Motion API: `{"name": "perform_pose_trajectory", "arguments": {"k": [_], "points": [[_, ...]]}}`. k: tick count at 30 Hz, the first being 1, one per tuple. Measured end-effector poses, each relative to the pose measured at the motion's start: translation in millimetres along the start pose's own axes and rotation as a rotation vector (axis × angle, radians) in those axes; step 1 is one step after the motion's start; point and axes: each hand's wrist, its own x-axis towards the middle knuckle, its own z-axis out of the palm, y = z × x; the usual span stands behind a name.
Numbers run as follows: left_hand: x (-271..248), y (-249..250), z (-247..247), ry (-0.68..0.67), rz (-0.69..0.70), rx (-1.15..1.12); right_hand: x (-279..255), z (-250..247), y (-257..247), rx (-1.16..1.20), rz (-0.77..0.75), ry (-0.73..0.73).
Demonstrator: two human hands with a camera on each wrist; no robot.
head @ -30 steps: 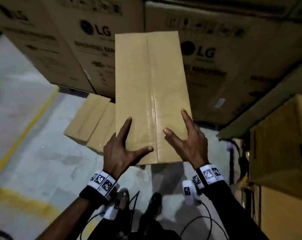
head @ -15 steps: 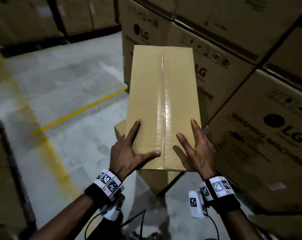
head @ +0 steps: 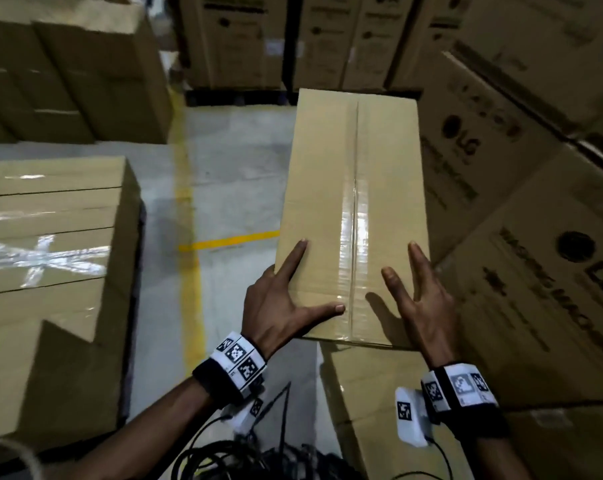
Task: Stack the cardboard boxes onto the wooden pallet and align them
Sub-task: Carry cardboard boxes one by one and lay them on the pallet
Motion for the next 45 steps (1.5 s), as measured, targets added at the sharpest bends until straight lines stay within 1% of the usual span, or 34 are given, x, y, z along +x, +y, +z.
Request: {"name": "perform_pose_trajectory", "arguments": {"k": [3, 7, 12, 14, 15, 16, 18, 20, 22, 25, 27, 30, 35, 38, 42, 43, 45], "points": [[31, -21, -23, 0.056, -0.084, 0.021, 46, 35, -25, -0.003, -0.069, -0.083], [71, -40, -40, 0.130, -0.190, 0.016, 108, 74, -59, -0.034, -0.146, -0.198], [132, -68, -58, 0.262, -0.343, 0.028, 201, 136, -100, -0.049, -0.258, -0.359], [166, -80, -62, 0.348, -0.410, 0.044, 246, 169, -118, -0.041, -0.320, -0.433], [174, -85, -66, 0.367, -0.427, 0.027, 258, 179, -124, -0.037, -0.342, -0.441], [190, -89, -69, 0.409, -0.454, 0.014, 281, 194, -133, -0.029, -0.380, -0.463], [218, -89, -71, 0.488, -0.528, 0.015, 327, 214, -154, -0.033, -0.439, -0.563], [245, -84, -74, 0.529, -0.594, 0.039, 370, 233, -177, -0.027, -0.512, -0.627], [262, -83, -75, 0.552, -0.650, 0.022, 400, 248, -195, -0.042, -0.576, -0.689], [285, -84, -75, 0.650, -0.750, 0.018, 432, 276, -220, -0.078, -0.679, -0.792], [294, -85, -78, 0.697, -0.809, 0.019, 442, 294, -234, -0.090, -0.754, -0.829], [304, -98, -86, 0.748, -0.904, -0.012, 452, 330, -256, -0.107, -0.821, -0.896], [301, -131, -106, 0.814, -1.017, -0.094, 442, 394, -289, -0.145, -0.910, -1.011], [290, -158, -123, 0.782, -1.091, -0.193, 428, 433, -314, -0.165, -0.975, -1.049], [271, -197, -143, 0.803, -1.043, -0.275, 405, 484, -351, -0.166, -1.066, -1.095], [267, -207, -150, 0.811, -1.032, -0.265, 396, 499, -362, -0.174, -1.091, -1.105], [262, -228, -164, 0.779, -1.023, -0.214, 381, 529, -380, -0.174, -1.129, -1.123]]}}
